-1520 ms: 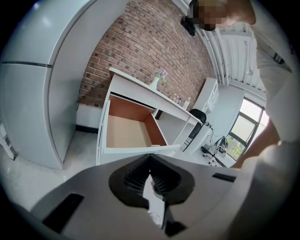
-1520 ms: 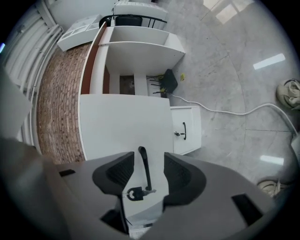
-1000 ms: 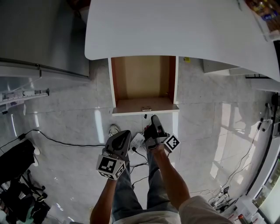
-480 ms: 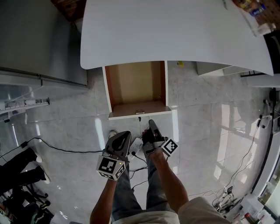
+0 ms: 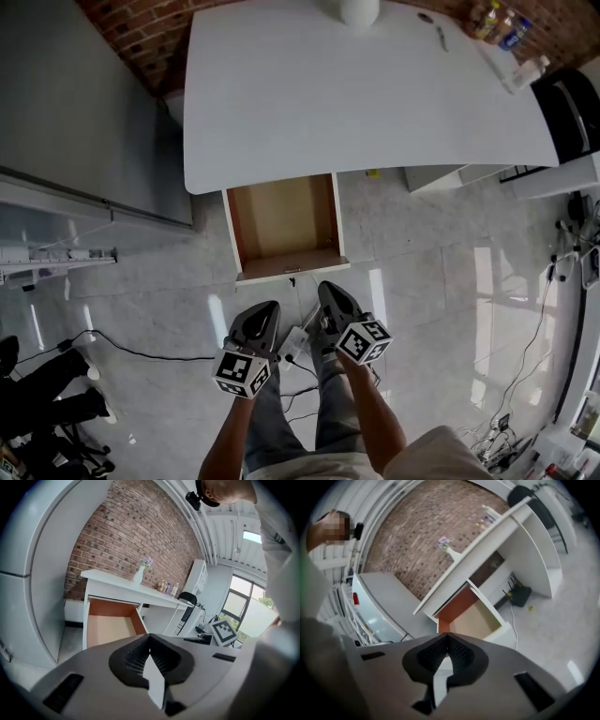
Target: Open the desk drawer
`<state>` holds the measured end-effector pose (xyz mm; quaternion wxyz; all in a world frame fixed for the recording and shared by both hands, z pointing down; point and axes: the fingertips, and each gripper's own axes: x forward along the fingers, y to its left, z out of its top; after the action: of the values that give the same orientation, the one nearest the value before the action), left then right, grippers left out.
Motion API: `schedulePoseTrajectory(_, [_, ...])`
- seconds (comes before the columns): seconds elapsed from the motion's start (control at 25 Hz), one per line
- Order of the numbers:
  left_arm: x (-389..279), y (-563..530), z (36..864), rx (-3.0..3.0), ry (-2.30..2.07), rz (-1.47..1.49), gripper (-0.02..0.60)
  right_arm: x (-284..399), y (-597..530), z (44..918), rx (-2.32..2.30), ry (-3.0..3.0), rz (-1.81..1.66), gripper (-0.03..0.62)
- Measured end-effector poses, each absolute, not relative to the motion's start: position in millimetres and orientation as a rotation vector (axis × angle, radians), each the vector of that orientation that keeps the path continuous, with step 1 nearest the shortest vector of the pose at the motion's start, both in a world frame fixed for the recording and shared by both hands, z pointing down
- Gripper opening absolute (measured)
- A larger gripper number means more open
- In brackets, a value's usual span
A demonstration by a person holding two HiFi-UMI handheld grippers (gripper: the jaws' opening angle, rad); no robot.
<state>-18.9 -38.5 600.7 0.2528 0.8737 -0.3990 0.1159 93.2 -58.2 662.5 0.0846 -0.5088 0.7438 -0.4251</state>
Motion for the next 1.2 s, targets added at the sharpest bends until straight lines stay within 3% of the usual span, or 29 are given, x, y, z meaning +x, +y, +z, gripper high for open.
schedulePoseTrajectory(0.36, [-16.2, -55.3, 493.7, 2.483, -1.173, 0.262, 0.012, 70.4, -63.1, 499.2, -1.663, 2.877, -0.378, 0.017])
schedulePoseTrajectory(0.8, [-13.6, -109.5, 329.9, 2.673, -1.284, 0.103, 0.012, 40.8, -116.3, 337.2, -1.532, 2.836, -0.211, 0.017])
schedulePoseTrajectory(1.2, [-31.5, -155.1, 236.7, 2.745, -1.392, 0.025, 0.012, 32.4, -158.5, 254.4, -1.54, 2.829, -0.126, 0.017])
